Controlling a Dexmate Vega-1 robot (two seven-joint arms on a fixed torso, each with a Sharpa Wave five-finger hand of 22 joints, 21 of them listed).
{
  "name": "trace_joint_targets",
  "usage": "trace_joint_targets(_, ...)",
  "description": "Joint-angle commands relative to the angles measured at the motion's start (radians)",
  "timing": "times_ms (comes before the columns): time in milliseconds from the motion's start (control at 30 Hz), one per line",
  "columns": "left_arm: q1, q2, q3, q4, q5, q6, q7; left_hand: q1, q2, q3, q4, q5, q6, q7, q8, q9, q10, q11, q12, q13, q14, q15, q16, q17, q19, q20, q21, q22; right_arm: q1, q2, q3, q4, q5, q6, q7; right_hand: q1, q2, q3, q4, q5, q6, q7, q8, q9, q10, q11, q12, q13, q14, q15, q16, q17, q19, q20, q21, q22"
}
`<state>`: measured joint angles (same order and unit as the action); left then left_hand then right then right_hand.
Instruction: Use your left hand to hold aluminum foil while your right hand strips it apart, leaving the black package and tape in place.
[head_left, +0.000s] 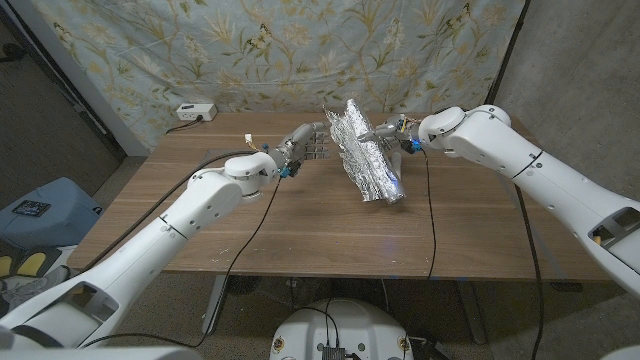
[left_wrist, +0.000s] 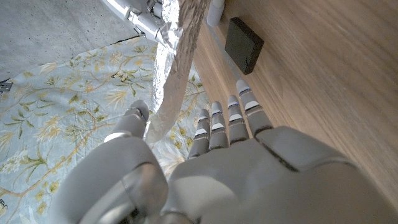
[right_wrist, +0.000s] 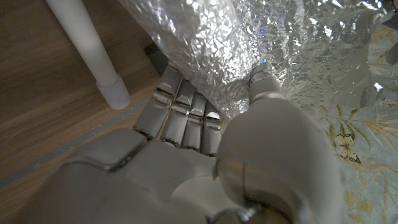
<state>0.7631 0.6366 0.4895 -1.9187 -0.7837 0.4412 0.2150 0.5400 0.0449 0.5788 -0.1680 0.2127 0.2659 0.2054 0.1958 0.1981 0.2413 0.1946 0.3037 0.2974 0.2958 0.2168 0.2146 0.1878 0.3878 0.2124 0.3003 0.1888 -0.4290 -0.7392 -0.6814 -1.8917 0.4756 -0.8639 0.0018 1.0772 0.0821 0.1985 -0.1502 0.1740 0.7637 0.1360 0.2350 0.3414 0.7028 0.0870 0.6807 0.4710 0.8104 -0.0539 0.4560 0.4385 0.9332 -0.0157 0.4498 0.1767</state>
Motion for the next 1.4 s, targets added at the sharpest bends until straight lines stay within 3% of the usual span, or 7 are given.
trace_joint_targets(33,-0.066,-0.026,0.041,0.036,-0.033,0.073,-0.060,0.019,0.002,-0.008,-0.001,0.000,0.001,0.009,0.005,0.002,0.008,0.004,0.014,0.011,0.014,-0.001,-0.005,0.003,0.014,0.000,0.006,0.003,-0.012,-0.001,0.008,-0.006,-0.004,-0.003,-0.012,0.059,0.050,0.009,0.000,0.006,0.003,-0.006,0.001,0.006,0.001,-0.003,0.005,0.010,0.012,-0.010,-0.001,0.005,-0.002,0.002,-0.005,0.001)
trace_joint_targets(433,-0.094,-0.034,0.058,0.066,-0.058,0.114,-0.091,0.048,0.008,-0.027,0.001,0.001,-0.001,0.009,0.005,0.005,0.014,0.003,0.040,0.042,0.032,-0.002,-0.008,0.005,0.025,0.000,0.005,0.006,-0.005,0.009,0.003,0.001,-0.015,-0.001,-0.018,0.059,0.050,0.009,0.001,0.006,0.003,-0.006,0.001,0.009,0.001,-0.003,0.008,0.017,0.013,-0.009,-0.003,0.007,0.000,0.001,-0.005,0.001)
trace_joint_targets(533,-0.102,-0.043,0.062,0.084,-0.072,0.124,-0.103,0.111,0.036,-0.026,-0.007,0.018,0.006,0.009,0.009,0.008,0.011,0.007,0.063,0.074,0.040,-0.003,-0.012,0.007,0.028,0.000,0.002,0.009,-0.005,0.010,0.005,0.002,-0.014,0.000,-0.019,0.061,0.051,0.010,0.000,0.006,0.003,-0.006,0.001,0.010,0.002,-0.003,0.010,0.019,0.012,-0.012,-0.004,0.009,-0.001,0.001,-0.006,0.001)
trace_joint_targets(733,-0.118,-0.061,0.070,0.116,-0.092,0.144,-0.116,0.160,0.043,-0.040,-0.005,0.040,0.026,0.009,0.015,0.013,0.034,0.003,0.094,0.108,0.062,-0.004,-0.008,0.008,0.045,0.000,0.006,0.012,-0.003,0.009,0.005,-0.001,-0.017,-0.001,-0.019,0.061,0.052,0.010,0.001,0.006,0.003,-0.008,0.000,0.011,0.001,-0.003,0.010,0.020,0.015,-0.011,-0.004,0.010,-0.001,0.001,-0.006,0.001)
trace_joint_targets(1000,-0.146,-0.088,0.094,0.156,-0.082,0.172,-0.098,0.241,0.039,-0.069,-0.003,0.090,0.127,0.010,0.031,0.022,0.175,-0.040,0.212,0.180,0.200,-0.033,0.015,0.008,0.142,-0.004,0.042,0.012,-0.011,0.000,0.012,-0.004,-0.013,0.003,-0.017,0.059,0.053,0.010,0.003,0.006,0.005,-0.009,0.000,0.012,0.005,-0.005,0.013,0.022,0.015,-0.014,-0.005,0.012,-0.002,0.001,-0.007,0.001)
trace_joint_targets(1033,-0.150,-0.093,0.097,0.162,-0.079,0.175,-0.095,0.245,0.045,-0.067,0.001,0.095,0.140,0.010,0.033,0.023,0.175,-0.035,0.218,0.186,0.215,-0.033,0.018,0.009,0.149,-0.001,0.044,0.011,-0.012,-0.001,0.012,-0.005,-0.013,0.004,-0.016,0.060,0.054,0.011,0.003,0.007,0.005,-0.010,0.000,0.012,0.003,-0.005,0.012,0.022,0.016,-0.014,-0.006,0.012,-0.001,0.001,-0.007,0.001)
trace_joint_targets(1400,-0.179,-0.138,0.110,0.221,-0.073,0.193,-0.086,0.293,0.038,-0.049,0.000,0.144,0.310,0.003,0.068,0.037,0.345,-0.128,0.334,0.239,0.393,-0.116,0.034,0.004,0.283,-0.048,0.095,0.006,-0.016,-0.017,0.017,-0.007,-0.014,0.016,-0.004,0.058,0.056,0.011,0.004,0.007,0.009,-0.012,0.000,0.014,0.005,-0.004,0.012,0.023,0.017,-0.015,-0.010,0.013,-0.004,-0.001,-0.009,0.001)
